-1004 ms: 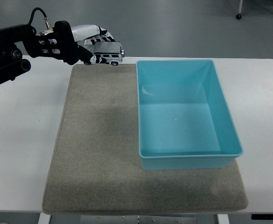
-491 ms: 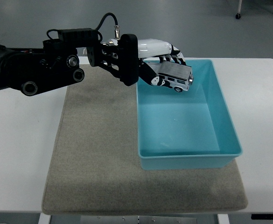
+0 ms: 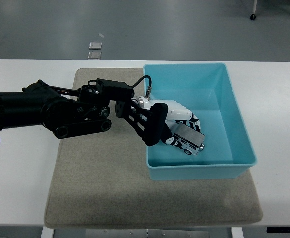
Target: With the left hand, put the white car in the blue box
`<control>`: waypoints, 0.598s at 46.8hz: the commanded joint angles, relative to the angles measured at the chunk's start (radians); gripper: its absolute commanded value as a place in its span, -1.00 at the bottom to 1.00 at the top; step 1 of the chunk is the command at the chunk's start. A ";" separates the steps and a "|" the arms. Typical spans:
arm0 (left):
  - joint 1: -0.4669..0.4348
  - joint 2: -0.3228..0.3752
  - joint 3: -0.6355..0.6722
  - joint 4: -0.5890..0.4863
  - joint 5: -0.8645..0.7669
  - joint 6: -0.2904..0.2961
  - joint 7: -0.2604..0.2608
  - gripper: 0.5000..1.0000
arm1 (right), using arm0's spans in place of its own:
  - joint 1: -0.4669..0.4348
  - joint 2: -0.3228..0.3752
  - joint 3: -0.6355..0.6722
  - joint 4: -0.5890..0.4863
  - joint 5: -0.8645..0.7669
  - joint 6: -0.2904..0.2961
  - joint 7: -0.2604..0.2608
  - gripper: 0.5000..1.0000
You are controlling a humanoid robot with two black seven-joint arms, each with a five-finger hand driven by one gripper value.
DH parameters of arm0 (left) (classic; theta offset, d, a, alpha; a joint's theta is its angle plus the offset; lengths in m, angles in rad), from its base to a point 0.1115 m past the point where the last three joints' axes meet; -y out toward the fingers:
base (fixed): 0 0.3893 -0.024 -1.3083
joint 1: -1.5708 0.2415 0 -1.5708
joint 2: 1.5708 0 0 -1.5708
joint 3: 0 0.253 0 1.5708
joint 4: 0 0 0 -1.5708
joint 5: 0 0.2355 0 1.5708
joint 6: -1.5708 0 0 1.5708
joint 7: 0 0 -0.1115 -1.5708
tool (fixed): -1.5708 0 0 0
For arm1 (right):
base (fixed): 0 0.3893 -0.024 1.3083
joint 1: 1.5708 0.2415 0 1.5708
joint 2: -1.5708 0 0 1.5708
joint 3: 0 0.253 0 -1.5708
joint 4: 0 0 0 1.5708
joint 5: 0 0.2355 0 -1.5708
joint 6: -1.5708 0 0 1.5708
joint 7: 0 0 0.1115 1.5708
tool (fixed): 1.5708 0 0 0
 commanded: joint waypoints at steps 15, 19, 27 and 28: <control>0.005 -0.002 -0.004 -0.019 -0.021 -0.004 -0.005 0.77 | 0.000 0.000 0.000 0.000 0.000 0.000 0.000 0.74; 0.002 0.000 -0.008 -0.021 -0.024 -0.002 -0.005 0.93 | 0.000 0.000 0.000 0.000 0.000 0.000 0.000 0.74; -0.001 0.020 -0.055 -0.027 -0.042 0.001 -0.005 0.98 | 0.000 0.000 0.000 0.000 0.000 0.000 0.000 0.74; -0.001 0.023 -0.072 -0.025 -0.048 0.001 -0.005 0.99 | 0.000 0.000 0.000 0.000 0.000 0.000 0.000 0.74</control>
